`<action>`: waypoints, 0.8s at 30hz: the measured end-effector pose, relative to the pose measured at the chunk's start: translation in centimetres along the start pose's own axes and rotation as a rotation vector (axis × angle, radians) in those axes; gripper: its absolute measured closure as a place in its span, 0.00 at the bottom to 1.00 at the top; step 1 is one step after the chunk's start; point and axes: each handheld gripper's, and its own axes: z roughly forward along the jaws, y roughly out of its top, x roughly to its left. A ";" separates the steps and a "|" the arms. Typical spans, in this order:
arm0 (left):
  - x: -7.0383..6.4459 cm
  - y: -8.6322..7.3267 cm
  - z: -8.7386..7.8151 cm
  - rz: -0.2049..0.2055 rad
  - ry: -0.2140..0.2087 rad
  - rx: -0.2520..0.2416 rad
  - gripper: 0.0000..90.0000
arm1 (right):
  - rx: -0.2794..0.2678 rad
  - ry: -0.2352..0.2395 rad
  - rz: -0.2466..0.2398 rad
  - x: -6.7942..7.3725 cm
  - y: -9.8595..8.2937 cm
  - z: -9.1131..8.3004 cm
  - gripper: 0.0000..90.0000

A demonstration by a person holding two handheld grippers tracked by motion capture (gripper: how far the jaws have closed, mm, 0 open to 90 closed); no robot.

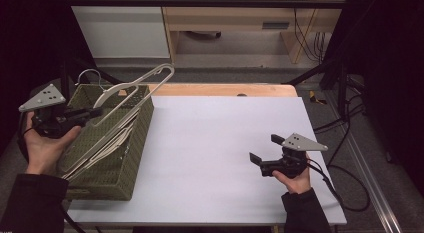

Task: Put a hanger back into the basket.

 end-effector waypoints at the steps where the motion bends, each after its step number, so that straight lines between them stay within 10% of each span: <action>1: 0.6 -0.5 -0.2 -0.005 0.012 0.007 0.96 | 0.001 0.000 0.002 0.0 0.0 0.0 0.02; 24: 5.7 -7.4 -0.6 0.006 0.142 0.104 0.96 | 0.010 -0.001 -0.001 0.0 -0.1 0.2 0.02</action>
